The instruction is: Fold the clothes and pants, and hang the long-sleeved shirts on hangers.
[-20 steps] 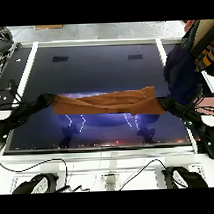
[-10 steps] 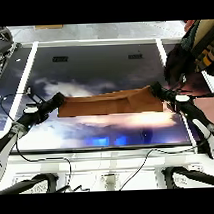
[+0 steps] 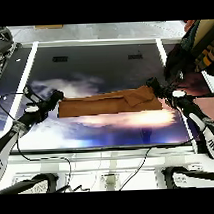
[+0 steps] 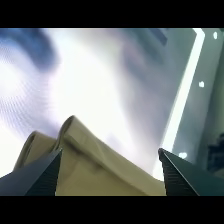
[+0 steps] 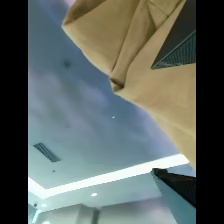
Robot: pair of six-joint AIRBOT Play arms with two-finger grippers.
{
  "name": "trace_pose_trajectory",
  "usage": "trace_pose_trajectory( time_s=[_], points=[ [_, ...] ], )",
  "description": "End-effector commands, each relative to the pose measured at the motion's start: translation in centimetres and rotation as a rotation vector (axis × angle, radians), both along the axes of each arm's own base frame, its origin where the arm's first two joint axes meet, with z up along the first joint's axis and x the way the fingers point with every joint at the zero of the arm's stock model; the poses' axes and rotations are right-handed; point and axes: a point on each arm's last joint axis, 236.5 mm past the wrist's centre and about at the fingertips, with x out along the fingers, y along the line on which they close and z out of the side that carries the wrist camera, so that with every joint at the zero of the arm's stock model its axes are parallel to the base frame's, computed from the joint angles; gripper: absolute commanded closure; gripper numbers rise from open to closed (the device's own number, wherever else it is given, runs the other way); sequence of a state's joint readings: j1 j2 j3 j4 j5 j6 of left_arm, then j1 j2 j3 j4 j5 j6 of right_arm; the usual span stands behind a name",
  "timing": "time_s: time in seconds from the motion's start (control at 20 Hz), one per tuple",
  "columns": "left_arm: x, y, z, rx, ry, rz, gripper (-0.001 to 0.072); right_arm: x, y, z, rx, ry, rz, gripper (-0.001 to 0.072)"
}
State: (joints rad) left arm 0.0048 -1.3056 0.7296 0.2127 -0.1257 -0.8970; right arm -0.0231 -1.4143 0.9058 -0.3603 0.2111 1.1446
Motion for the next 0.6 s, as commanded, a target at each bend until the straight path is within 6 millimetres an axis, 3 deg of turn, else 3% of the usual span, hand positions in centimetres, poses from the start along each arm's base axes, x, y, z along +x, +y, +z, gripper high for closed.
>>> trace_pose_trajectory(
  time_s=[0.0, 0.05, 0.1, 0.15, 0.3, 0.4, 0.5, 0.55],
  points=[
    [-1.0, -0.3, 1.2, 0.107, -0.011, -0.159, 0.0013, -0.6, -0.5, 0.1, -0.032, 0.014, 0.060, 0.0025],
    [-1.5, 0.4, 1.5, 0.105, -0.005, -0.172, 0.0084, -0.9, -0.8, 0.0, -0.016, 0.027, 0.072, 0.0025],
    [-2.1, 1.2, 1.4, 0.088, 0.017, -0.185, 0.0211, -1.2, -1.2, -0.2, -0.002, 0.043, 0.084, 0.0025],
    [-3.1, 1.8, 0.6, 0.054, 0.064, -0.207, 0.0231, -1.6, -1.6, -0.4, 0.015, 0.058, 0.096, 0.0025],
    [-7.8, 2.3, -3.6, -0.059, 0.276, -0.313, 0.0221, -2.7, -2.2, -1.0, 0.033, 0.097, 0.133, 0.0026],
    [-9.9, 1.4, -5.5, -0.170, 0.375, -0.375, 0.0133, -2.9, -2.3, -1.2, 0.018, 0.107, 0.149, 0.0026],
    [-10.4, 0.3, -6.5, -0.222, 0.422, -0.469, 0.0122, -3.1, -2.1, -1.3, 0.025, 0.112, 0.158, 0.0026],
    [-9.8, 0.0, -6.9, -0.227, 0.429, -0.501, 0.0041, -3.2, -1.9, -1.3, 0.030, 0.115, 0.166, 0.0026]
  ],
)
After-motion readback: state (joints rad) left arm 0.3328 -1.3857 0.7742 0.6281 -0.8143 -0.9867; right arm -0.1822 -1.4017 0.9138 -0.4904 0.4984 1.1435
